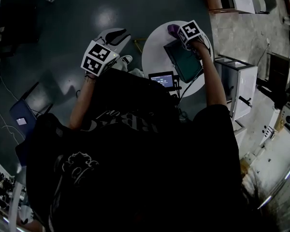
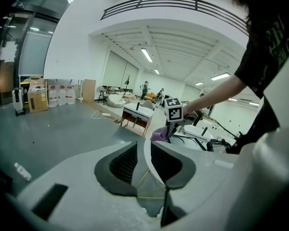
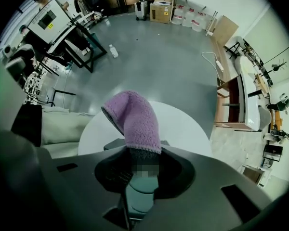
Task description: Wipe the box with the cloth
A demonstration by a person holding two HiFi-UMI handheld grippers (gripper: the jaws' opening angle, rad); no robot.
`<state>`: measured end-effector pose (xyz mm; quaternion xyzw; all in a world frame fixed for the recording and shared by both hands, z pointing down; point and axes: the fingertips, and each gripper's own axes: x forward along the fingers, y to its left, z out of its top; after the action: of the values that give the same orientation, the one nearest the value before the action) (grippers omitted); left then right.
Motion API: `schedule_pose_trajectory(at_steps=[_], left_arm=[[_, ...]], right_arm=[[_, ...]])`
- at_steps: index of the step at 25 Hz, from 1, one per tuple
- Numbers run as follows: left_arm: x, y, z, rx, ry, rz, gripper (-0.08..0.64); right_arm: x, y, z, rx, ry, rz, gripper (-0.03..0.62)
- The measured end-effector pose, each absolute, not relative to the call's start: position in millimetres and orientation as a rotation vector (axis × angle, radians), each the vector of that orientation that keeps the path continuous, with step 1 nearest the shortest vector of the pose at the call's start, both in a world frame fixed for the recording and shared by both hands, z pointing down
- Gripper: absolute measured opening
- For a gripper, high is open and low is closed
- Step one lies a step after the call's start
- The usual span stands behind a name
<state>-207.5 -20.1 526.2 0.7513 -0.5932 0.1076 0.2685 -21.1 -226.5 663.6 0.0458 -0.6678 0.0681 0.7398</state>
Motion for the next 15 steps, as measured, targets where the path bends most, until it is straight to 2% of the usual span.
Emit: schedule_pose_trajectory(at_steps=[15], left_arm=[[-223.3, -11.9, 518.3, 2.065, -1.596, 0.267, 0.089]], right_arm=[[-29.1, -150.7, 666.9, 0.028, -1.492, 0.246, 0.077]])
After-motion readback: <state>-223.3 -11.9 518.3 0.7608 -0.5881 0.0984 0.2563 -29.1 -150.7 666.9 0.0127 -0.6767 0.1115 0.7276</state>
